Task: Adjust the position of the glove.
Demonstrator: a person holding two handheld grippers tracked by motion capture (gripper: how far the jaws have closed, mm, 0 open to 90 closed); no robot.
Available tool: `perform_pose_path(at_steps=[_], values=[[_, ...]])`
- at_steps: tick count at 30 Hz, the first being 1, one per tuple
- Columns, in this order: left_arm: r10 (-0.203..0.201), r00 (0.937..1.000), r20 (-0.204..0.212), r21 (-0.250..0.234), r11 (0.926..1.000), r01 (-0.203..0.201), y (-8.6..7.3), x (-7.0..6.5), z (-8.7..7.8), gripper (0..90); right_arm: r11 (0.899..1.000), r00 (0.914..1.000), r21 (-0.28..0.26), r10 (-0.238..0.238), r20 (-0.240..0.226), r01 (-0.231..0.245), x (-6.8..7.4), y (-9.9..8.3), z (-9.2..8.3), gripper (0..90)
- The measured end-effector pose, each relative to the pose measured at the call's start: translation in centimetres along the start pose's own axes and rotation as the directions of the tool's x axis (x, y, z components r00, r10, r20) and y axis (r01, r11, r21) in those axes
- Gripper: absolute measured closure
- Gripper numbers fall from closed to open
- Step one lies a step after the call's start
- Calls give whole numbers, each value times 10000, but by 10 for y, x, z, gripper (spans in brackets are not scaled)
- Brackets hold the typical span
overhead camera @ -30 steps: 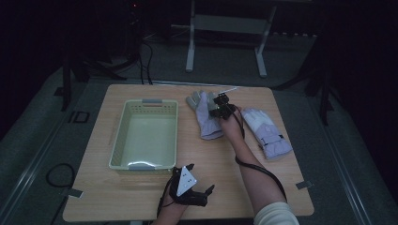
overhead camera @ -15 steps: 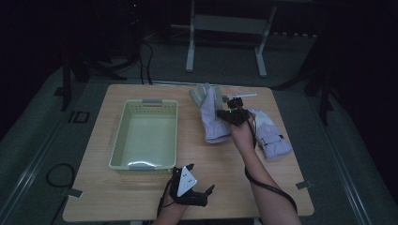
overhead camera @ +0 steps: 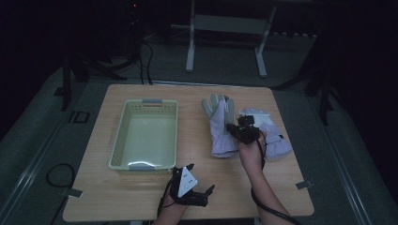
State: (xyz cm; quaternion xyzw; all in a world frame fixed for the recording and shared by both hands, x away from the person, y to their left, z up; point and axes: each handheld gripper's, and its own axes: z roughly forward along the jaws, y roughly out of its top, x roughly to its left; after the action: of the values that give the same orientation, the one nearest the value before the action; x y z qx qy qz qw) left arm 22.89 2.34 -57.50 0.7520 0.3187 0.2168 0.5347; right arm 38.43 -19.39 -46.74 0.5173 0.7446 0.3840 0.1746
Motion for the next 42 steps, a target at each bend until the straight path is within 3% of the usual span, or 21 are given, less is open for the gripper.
perform_pose_path(at_steps=[4, 8, 14, 21, 27, 29, 33, 34, 37, 42], values=[[44, 10000, 16, 11, 10000, -44, 0, 0, 0, 9, 9975, 9967, 25, 701, -399, -700, -3, -18, -3, 884], [19, 10000, 31, -9, 10000, -19, 0, 0, 0, 9, 9951, 9941, -6, 984, -458, -985, 0, -34, -3, 884], [16, 10000, 47, 11, 10000, -16, 0, 0, 0, 9, 9919, 9908, 259, 1259, -497, -1247, 0, -52, 5, 883], [23, 10000, 51, 11, 10000, -23, 0, 0, 1, 9, 9875, 9898, 717, 1416, -153, -1401, -4, -74, 21, 873], [13, 10000, 75, 30, 10000, -13, 0, 0, 1, 9, 9858, 9870, 652, 1574, -331, -1550, -8, -81, 23, 809], [15, 10000, 78, 24, 10000, -15, 0, 0, 1, 9, 9900, 9909, 607, 1297, -370, -1273, -9, -78, 18, 789], [25, 10000, 71, 20, 10000, -25, 0, 0, 1, 9, 9983, 9983, 392, 453, -367, -439, -15, -67, 3, 660], [22, 10000, 70, 16, 10000, -22, 0, 0, 1, 9, 9994, 9987, 204, 292, -419, -283, -21, -62, -3, 613], [-4, 10000, 67, 36, 10000, 4, 0, 0, 1, 9, 9999, 9988, -103, -105, -483, 100, -37, -52, -12, 583], [-37, 10000, 79, 59, 10000, 37, 0, 1, 1, 9, 9974, 9961, -107, -719, -515, 714, -75, -43, -20, 530]])
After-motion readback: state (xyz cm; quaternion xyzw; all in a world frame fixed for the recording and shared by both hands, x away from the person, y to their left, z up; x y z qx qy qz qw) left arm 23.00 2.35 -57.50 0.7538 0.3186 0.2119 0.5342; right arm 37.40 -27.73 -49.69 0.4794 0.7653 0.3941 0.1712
